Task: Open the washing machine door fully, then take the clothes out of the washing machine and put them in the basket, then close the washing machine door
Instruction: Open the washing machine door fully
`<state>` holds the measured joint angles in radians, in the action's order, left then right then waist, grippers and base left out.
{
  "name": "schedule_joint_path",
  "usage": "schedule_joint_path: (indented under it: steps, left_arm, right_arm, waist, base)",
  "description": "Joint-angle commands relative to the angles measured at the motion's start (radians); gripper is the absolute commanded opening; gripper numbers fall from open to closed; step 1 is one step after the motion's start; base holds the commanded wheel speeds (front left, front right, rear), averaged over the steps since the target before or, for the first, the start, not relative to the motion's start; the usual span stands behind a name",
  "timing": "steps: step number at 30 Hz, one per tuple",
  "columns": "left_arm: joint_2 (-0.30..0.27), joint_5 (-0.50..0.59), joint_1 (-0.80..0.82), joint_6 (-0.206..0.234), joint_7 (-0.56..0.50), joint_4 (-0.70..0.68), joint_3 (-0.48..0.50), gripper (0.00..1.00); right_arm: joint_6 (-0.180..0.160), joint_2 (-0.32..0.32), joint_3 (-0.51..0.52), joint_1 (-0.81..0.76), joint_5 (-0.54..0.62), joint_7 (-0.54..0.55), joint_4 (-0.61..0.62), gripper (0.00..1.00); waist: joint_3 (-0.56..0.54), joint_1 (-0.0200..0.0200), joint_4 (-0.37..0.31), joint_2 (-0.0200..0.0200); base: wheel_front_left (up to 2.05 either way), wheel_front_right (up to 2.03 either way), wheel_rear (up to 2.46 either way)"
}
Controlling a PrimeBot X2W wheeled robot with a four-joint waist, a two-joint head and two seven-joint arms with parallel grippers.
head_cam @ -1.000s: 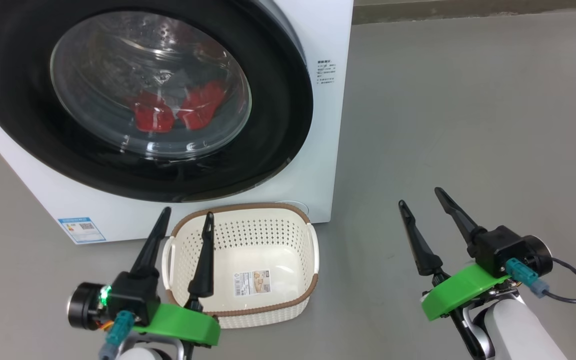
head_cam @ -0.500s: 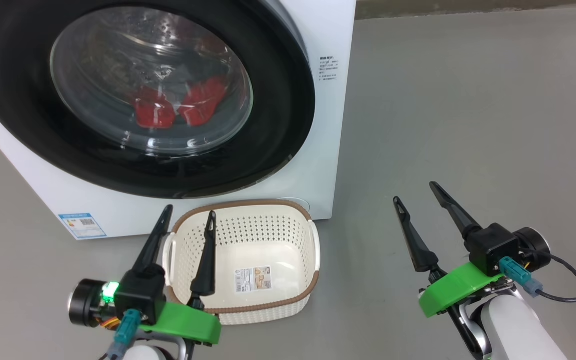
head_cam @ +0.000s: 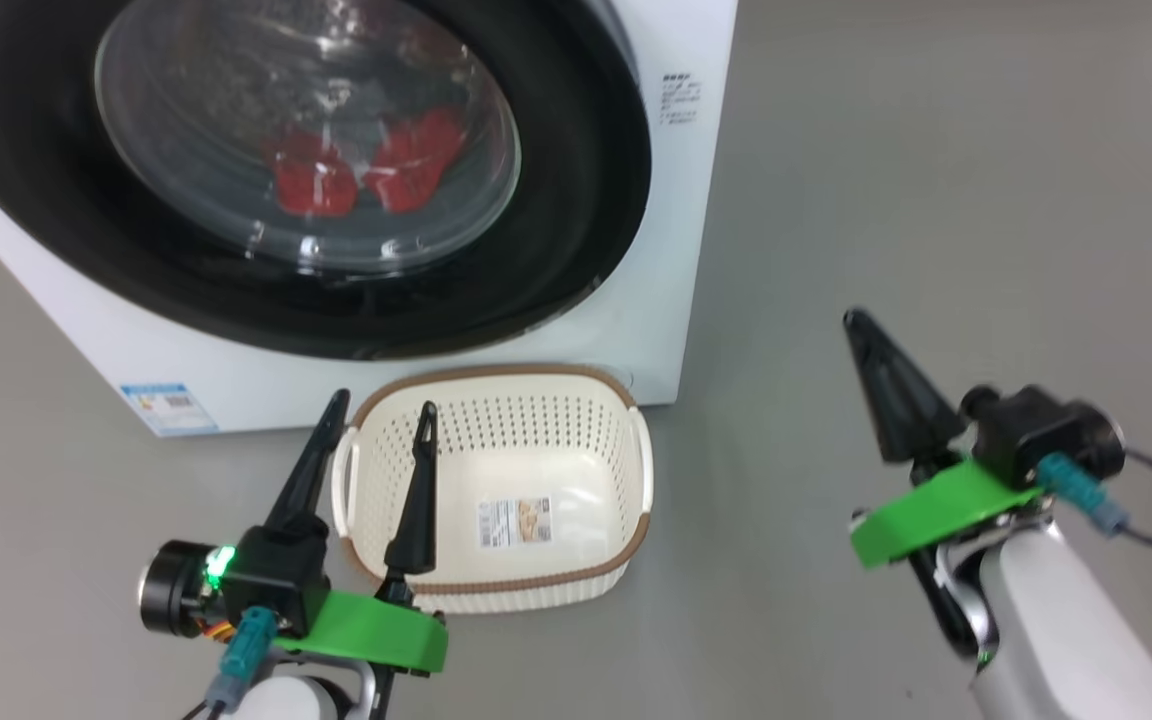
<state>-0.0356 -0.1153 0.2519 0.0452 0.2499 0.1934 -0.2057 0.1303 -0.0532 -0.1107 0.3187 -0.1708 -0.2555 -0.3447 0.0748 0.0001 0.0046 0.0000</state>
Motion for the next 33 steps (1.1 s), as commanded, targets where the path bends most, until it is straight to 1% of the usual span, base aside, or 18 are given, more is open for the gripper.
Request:
schedule_joint_path:
  steps: [1,6,12,18,27,33]
  left_arm:
    - [-0.015,-0.007,0.044,0.011,0.012,-0.037,0.025,1.00]
    - [-0.015,-0.024,0.055,0.012,0.012,-0.051,0.023,1.00]
    - [-0.015,-0.029,0.079,0.016,0.012,-0.100,0.013,1.00]
    - [-0.015,-0.025,0.098,0.021,0.012,-0.153,-0.007,1.00]
    - [-0.015,-0.012,0.131,0.035,0.012,-0.212,-0.050,1.00]
    - [-0.015,-0.015,0.147,0.047,0.012,-0.222,-0.078,1.00]
  right_arm:
    - [0.000,0.000,-0.014,0.053,-0.018,-0.006,0.029,0.00]
    - [0.000,-0.013,0.017,0.116,-0.109,-0.006,0.042,0.00]
    - [0.000,-0.032,0.050,0.214,-0.340,-0.006,0.028,0.00]
    - [0.000,-0.088,0.052,0.316,-0.562,0.013,0.001,0.00]
    - [0.000,-0.149,0.042,0.446,-0.930,0.180,-0.005,0.00]
    - [0.000,-0.162,0.049,0.515,-1.148,0.320,-0.011,0.00]
  waist:
    - [0.033,0.0000,0.017,0.0000]
    - [0.087,0.0000,0.037,0.0000]
    - [0.161,0.0000,0.065,0.0000]
    - [0.230,0.0000,0.089,0.0000]
    - [0.332,0.0000,0.125,0.0000]
    - [0.380,0.0000,0.145,0.0000]
  base:
    - [0.00,0.00,0.00]
    - [0.00,0.00,0.00]
    - [0.00,0.00,0.00]
    - [0.00,0.00,0.00]
    - [0.00,0.00,0.00]
    - [0.00,0.00,0.00]
